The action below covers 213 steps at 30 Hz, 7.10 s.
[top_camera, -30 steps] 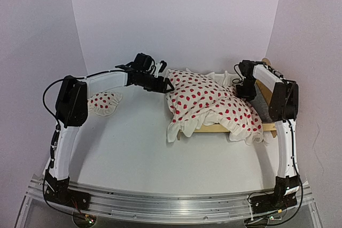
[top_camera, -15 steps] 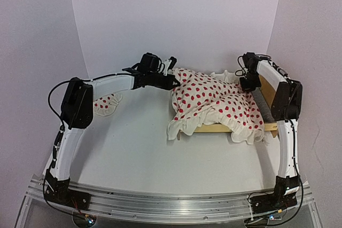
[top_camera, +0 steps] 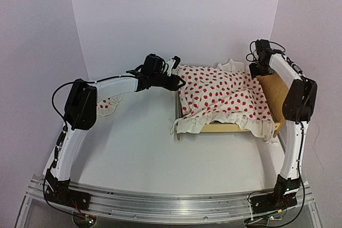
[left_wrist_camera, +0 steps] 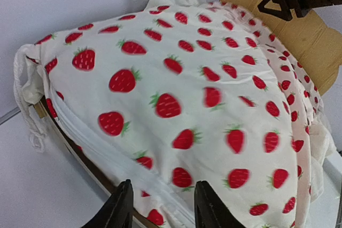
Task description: Set up the pet bed
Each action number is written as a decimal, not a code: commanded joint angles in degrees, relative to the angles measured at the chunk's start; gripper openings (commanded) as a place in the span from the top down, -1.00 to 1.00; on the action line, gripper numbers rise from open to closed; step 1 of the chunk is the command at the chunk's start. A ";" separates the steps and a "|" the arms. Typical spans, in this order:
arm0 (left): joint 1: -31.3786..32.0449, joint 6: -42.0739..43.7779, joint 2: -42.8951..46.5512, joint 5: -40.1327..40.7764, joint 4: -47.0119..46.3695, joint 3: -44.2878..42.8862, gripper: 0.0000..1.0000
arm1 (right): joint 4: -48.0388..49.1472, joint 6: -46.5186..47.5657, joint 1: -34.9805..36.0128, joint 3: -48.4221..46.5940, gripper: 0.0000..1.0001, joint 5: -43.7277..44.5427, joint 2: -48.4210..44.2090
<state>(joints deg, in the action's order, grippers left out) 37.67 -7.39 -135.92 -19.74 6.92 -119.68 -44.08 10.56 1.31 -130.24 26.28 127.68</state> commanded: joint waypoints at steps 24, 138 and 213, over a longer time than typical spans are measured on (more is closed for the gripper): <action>3.53 -12.07 -1.71 13.84 12.32 2.43 0.16 | -3.47 -14.75 18.49 46.70 -0.26 -28.50 -24.89; 6.52 44.66 45.35 0.99 -4.01 48.04 1.00 | 25.17 -35.41 54.71 78.08 0.08 -21.29 -48.23; 5.04 43.69 48.09 -1.48 -10.50 54.73 1.00 | 24.81 -24.11 56.34 72.62 0.40 -36.28 -42.76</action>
<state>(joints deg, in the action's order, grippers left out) 43.05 36.14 -90.67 -20.80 -1.56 -65.39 -19.06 -10.92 57.58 -59.37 -14.17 85.71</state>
